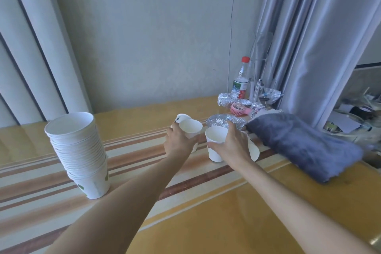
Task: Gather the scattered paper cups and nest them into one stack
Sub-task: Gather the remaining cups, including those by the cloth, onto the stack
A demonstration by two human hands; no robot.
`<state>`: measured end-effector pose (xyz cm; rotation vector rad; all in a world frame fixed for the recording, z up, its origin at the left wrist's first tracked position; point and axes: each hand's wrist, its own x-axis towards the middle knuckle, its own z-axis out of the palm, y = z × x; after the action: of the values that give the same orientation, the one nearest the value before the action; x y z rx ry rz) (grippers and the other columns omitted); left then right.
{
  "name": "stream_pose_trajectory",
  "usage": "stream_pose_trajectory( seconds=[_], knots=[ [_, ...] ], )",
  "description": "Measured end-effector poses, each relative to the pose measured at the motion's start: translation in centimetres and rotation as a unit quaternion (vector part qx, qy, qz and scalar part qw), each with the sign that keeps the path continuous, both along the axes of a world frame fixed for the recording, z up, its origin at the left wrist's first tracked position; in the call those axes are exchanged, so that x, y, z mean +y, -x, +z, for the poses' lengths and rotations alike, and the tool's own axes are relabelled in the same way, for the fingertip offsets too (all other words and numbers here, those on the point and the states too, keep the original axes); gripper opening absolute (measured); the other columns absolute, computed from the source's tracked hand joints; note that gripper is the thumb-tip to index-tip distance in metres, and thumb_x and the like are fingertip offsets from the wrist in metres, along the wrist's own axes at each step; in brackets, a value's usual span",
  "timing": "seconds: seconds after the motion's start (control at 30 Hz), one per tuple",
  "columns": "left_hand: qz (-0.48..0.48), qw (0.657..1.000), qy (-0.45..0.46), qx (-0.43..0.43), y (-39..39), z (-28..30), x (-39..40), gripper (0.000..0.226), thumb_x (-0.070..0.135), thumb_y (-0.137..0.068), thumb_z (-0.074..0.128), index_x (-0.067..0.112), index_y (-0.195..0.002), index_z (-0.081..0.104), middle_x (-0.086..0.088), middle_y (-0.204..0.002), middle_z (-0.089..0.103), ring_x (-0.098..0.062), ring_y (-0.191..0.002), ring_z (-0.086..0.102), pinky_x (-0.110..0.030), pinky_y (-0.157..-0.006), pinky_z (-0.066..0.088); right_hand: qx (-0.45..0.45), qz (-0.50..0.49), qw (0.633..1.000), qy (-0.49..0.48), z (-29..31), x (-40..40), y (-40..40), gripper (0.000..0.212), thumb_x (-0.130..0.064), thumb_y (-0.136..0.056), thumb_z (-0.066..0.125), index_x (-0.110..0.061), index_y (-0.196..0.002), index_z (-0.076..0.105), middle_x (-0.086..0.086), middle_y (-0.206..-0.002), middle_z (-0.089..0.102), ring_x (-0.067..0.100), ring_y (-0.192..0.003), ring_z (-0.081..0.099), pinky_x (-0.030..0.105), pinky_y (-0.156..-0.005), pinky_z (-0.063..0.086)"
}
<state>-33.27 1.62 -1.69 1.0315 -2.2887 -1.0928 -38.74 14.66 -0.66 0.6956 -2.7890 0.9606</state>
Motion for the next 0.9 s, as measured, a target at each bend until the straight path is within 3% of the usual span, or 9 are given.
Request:
stream_pose_trajectory(
  seconds=[0.2,0.33,0.47,0.7,0.8,0.9],
  knots=[
    [-0.041,0.996,-0.034,0.067,-3.6,2.0,-0.1,0.07,0.04,-0.069,0.074,0.01,-0.121,0.038,-0.006,-0.121,0.053,-0.028,-0.111,0.054,-0.045,-0.086,0.05,-0.063,0.031,0.984,0.164,3.5,0.6,-1.1,0.083,-0.03,-0.074,0.07,-0.019,-0.142,0.024,0.006,-0.14,0.038,0.024,-0.126,0.04,0.03,-0.092,0.033],
    [-0.039,0.991,-0.015,0.125,-8.2,6.2,-1.4,0.069,0.037,-0.07,0.075,0.01,-0.123,0.039,-0.006,-0.123,0.054,-0.026,-0.113,0.054,-0.039,-0.085,0.051,-0.073,0.05,0.977,0.194,6.8,0.0,-3.6,0.086,-0.03,-0.076,0.068,-0.018,-0.144,0.018,0.006,-0.143,0.035,0.026,-0.129,0.039,0.034,-0.097,0.038],
    [-0.015,0.985,0.049,0.167,-13.6,12.1,-2.6,0.067,0.04,-0.074,0.071,0.011,-0.126,0.04,0.001,-0.115,0.054,-0.018,-0.102,0.053,-0.028,-0.079,0.043,-0.06,0.084,0.971,0.216,10.1,-2.2,-7.1,0.09,-0.031,-0.078,0.068,-0.016,-0.146,0.012,0.01,-0.146,0.035,0.025,-0.13,0.039,0.026,-0.085,0.029],
    [0.044,0.975,0.064,0.208,-22.2,16.2,-7.5,0.064,0.038,-0.077,0.071,0.01,-0.125,0.039,-0.005,-0.122,0.053,-0.021,-0.1,0.057,-0.03,-0.074,0.05,-0.075,0.175,0.952,0.241,13.6,-7.8,-13.7,0.09,-0.035,-0.078,0.067,-0.018,-0.146,0.01,0.006,-0.145,0.036,0.024,-0.127,0.042,0.027,-0.084,0.032],
    [0.043,0.978,0.036,0.2,-24.1,15.7,-9.6,0.08,0.037,-0.076,0.071,0.011,-0.139,0.027,-0.007,-0.133,0.048,-0.025,-0.119,0.052,-0.042,-0.093,0.049,-0.073,0.213,0.943,0.244,14.6,-9.9,-15.6,0.09,-0.036,-0.079,0.066,-0.019,-0.146,0.008,0.005,-0.148,0.031,0.024,-0.131,0.038,0.03,-0.088,0.035],
    [0.022,0.98,0.006,0.198,-24.7,14.7,-10.7,0.081,0.033,-0.079,0.07,0.015,-0.142,0.023,-0.007,-0.129,0.05,-0.024,-0.114,0.054,-0.042,-0.097,0.048,-0.068,0.218,0.94,0.252,15.3,-11.6,-16.8,0.088,-0.035,-0.081,0.065,-0.018,-0.146,0.008,0.003,-0.151,0.026,0.023,-0.133,0.035,0.029,-0.087,0.034]
  ],
)
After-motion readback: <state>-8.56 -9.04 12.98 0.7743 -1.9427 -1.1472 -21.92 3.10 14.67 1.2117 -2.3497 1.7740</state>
